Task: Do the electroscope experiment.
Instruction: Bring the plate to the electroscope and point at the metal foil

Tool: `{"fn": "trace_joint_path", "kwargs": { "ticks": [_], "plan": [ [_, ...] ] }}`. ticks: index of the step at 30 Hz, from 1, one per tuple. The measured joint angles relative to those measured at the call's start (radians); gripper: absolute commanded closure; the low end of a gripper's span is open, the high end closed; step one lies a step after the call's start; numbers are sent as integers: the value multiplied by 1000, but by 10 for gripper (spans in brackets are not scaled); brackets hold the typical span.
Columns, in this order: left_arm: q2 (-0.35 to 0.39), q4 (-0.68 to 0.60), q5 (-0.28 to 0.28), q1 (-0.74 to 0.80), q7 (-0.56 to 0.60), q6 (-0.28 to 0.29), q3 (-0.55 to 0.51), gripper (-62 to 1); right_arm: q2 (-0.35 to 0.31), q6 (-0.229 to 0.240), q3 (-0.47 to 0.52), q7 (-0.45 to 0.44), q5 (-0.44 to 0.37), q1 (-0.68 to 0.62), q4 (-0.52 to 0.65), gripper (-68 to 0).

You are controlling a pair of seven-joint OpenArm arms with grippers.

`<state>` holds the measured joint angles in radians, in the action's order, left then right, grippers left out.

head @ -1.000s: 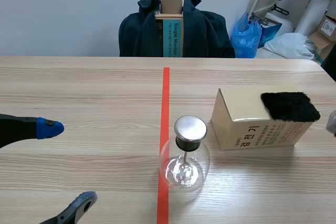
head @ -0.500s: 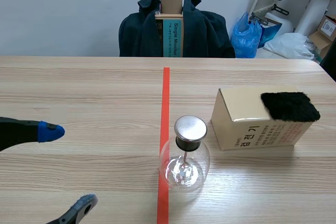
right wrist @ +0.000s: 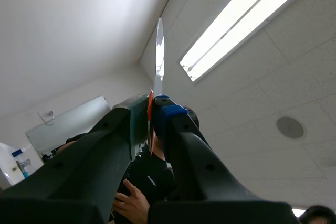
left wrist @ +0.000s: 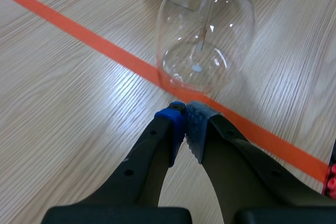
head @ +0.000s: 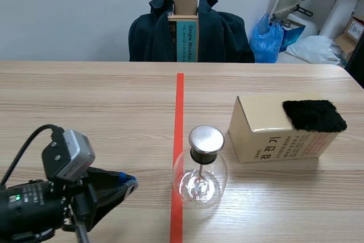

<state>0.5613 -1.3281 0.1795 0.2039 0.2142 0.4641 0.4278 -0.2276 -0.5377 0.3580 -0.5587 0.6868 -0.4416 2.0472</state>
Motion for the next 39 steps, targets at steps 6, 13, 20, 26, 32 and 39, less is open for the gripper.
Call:
{"fn": "trace_joint_path", "kwargs": {
  "ticks": [6, 13, 20, 26, 32, 39],
  "plan": [
    [-64, 114, -5, -108, 8, 0, 89, -17, 0, 41, -26, -12, 0, 0, 0, -8],
    [-106, 160, -34, -129, 20, -1, 103, -17, 0, 41, -138, 5, 56, 0, 0, -8],
    [-110, 160, -34, -129, 24, -7, 102, -17, 0, 42, -292, 62, 166, 0, 0, -8],
    [-110, 159, -34, -129, 31, -8, 102, -17, 0, 47, -402, 72, 288, 0, -56, -8],
    [-110, 159, -34, -129, 37, -8, 102, -17, 0, 48, -453, 74, 400, 0, -229, -8],
    [-110, 159, -34, -129, 37, -8, 102, -17, 0, 48, -465, 40, 480, -2, -422, -8]
  ]
}}
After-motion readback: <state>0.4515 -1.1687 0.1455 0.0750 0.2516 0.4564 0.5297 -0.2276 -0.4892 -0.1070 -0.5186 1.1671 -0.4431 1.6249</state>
